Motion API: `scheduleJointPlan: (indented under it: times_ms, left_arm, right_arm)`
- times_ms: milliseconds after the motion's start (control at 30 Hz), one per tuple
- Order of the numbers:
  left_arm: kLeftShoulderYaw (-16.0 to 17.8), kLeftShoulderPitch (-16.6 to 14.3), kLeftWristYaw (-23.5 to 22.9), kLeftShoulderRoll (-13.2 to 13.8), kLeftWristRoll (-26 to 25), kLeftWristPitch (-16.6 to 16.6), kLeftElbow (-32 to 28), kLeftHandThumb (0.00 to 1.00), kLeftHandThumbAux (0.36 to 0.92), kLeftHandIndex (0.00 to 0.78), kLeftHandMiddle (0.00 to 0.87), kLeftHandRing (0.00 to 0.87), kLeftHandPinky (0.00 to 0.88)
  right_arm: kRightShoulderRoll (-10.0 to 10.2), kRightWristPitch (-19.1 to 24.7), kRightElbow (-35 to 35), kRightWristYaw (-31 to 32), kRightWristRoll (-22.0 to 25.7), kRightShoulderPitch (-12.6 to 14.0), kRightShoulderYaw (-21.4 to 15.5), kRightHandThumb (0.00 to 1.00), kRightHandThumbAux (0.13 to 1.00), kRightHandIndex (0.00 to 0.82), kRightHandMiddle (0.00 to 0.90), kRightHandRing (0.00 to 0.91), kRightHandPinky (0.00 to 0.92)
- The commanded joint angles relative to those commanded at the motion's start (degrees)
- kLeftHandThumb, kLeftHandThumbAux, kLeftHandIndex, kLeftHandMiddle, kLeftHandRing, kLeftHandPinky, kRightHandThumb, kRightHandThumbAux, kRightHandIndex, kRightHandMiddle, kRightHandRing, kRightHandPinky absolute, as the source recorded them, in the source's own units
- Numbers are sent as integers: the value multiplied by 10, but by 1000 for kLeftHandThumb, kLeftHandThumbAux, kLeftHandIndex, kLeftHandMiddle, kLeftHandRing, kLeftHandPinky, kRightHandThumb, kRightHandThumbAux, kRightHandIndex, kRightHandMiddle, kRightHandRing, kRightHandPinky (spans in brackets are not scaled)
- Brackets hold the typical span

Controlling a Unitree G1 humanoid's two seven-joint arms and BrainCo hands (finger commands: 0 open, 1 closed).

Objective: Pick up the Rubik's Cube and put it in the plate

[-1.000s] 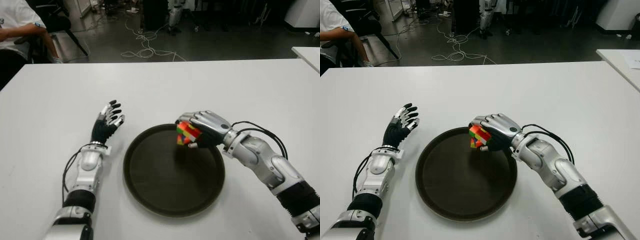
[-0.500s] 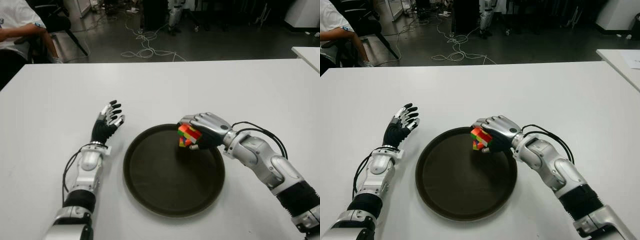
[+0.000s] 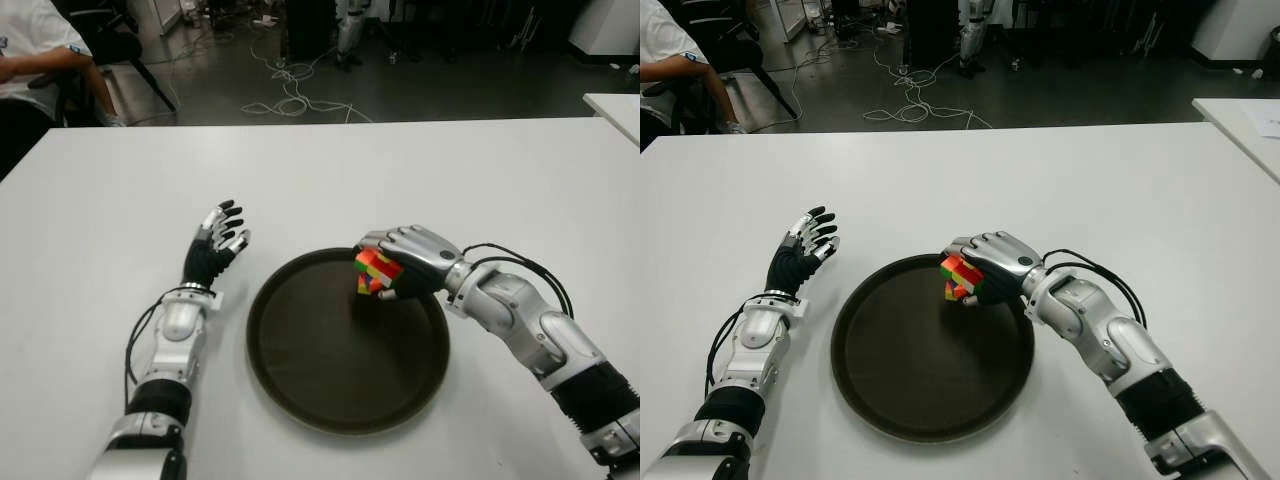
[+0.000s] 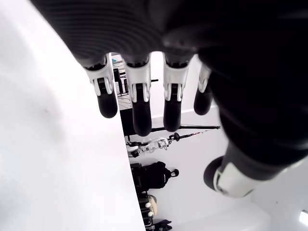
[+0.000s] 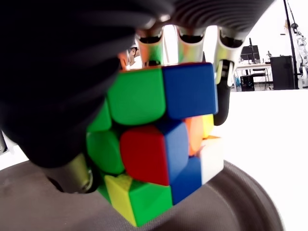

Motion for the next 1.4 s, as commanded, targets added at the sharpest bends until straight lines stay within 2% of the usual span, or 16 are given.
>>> scheduleJointPlan:
  times_ms: [133,400,633,700,733,767,800,867,900,967,1067,1400]
  left_arm:
    - [0,1,0,-2,-1,2,-4,51,676,123,178,156,117]
    - [-2,4,-1,-2,0,7,-10,72,694,117,176,153,113]
    - [-3,4,-7,-1,-3,8,-13,71,690,127,185,166,141]
    - [-4,3,-7,0,-2,5,-9,67,688,132,187,169,145]
    - [-4,3,-6,0,-1,3,-8,66,684,131,187,171,148]
    - [-4,2,-6,0,0,1,-5,66,682,131,187,171,148]
    - [-5,2,-5,1,1,-1,-4,61,672,130,184,170,145]
    - [-5,1,-5,1,2,-3,-2,54,661,127,180,167,139]
    - [-5,1,-5,1,2,-4,-2,52,659,127,179,166,137]
    - [-5,1,-5,1,2,-6,-1,51,663,126,179,168,145]
    - [-5,1,-5,0,0,-8,-1,47,666,121,174,164,138]
    - [-2,2,-1,-5,-3,-16,4,57,692,148,186,163,127]
  right_arm:
    - [-2,-2,3,0,-5,-2,1,693,731,422,526,529,470]
    - [2,-7,14,-16,-12,0,1,694,731,421,521,523,473]
    - [11,-7,33,-41,-15,-1,1,680,739,402,413,435,415]
    - [11,-5,38,-44,-18,-2,2,670,741,398,345,365,350]
    - [11,-5,40,-44,-19,-2,2,465,742,297,294,311,310]
    - [12,-4,44,-47,-22,-3,3,386,745,260,276,292,295]
    - [13,-3,46,-49,-24,-4,4,255,727,193,221,232,245]
    - [14,-1,53,-54,-29,-5,5,111,701,116,151,156,181]
    - [14,1,54,-55,-31,-6,6,90,696,104,139,143,170]
    - [15,5,57,-57,-36,-7,8,36,665,61,79,71,91]
    - [16,11,62,-58,-44,-8,10,11,618,23,27,23,35]
    - [15,16,81,-66,-52,-15,19,0,567,0,0,0,0]
